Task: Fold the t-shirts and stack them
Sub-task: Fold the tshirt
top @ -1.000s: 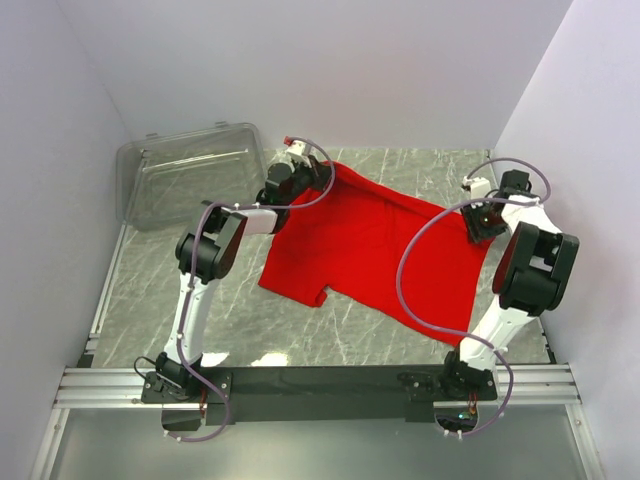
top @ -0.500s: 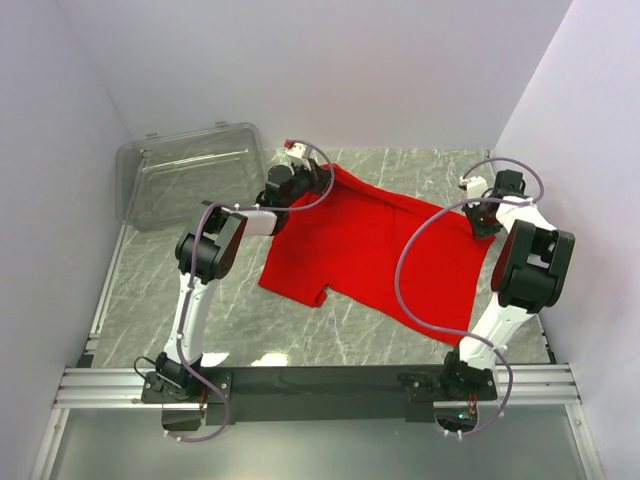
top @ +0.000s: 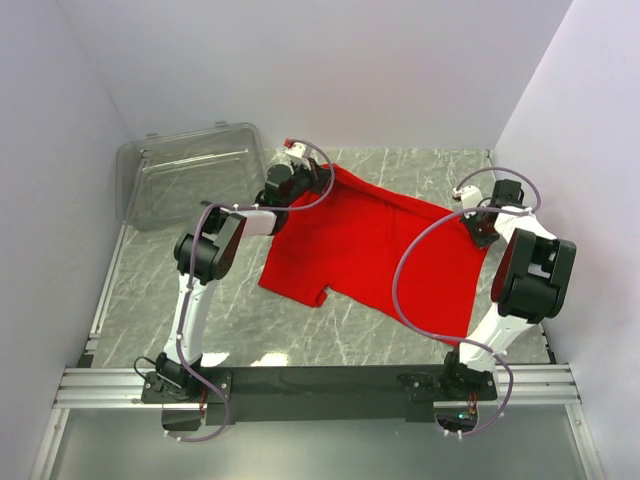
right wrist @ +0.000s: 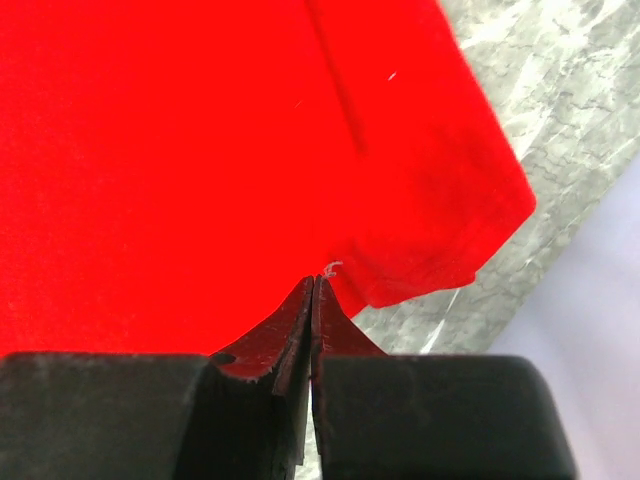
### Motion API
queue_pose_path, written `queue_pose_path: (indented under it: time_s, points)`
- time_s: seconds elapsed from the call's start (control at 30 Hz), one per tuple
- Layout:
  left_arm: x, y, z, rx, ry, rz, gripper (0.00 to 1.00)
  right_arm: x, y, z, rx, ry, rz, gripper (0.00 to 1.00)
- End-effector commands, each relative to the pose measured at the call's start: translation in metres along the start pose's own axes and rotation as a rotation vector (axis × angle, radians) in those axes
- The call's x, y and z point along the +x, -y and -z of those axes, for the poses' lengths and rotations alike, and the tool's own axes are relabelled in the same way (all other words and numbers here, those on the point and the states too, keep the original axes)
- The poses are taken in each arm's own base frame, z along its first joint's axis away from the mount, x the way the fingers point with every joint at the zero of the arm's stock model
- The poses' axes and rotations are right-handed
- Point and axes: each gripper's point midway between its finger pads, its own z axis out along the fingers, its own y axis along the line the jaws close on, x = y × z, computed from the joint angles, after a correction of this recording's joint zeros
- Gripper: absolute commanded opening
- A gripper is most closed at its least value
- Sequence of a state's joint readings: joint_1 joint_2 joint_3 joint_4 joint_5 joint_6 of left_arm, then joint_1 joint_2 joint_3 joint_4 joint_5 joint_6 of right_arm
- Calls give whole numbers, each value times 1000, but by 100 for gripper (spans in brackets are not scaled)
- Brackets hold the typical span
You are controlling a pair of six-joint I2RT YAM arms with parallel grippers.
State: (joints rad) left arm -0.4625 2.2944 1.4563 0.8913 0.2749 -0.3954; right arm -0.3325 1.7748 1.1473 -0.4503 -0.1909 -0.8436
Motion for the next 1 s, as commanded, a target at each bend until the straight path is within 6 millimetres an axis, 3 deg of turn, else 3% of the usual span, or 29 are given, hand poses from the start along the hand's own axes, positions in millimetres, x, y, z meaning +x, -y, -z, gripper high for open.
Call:
queue_pose_path:
  time_s: [0.0, 0.43, 0.5, 0.53, 0.63, 0.73, 0.97]
  points:
    - [-47, 17, 3, 24, 82, -63, 1, -10, 18, 13, 75, 47, 75, 4]
    - [-36, -4, 8, -43, 44, -74, 1, -3, 26, 13, 119, 51, 74, 1]
    - [-36, -1, 8, -33, 43, -67, 1, -9, 19, 17, 77, 81, 78, 8]
    - [-35, -2, 8, -30, 39, -65, 1, -12, 15, 18, 57, 100, 82, 24]
    - [-34, 0, 7, -23, 39, -56, 1, -24, 8, 22, 32, 149, 93, 43]
    - [-35, 1, 7, -21, 43, -51, 1, -33, 10, 18, 46, 149, 88, 48]
    - [-34, 1, 5, -14, 43, -43, 1, -46, 10, 0, 50, 117, 89, 49]
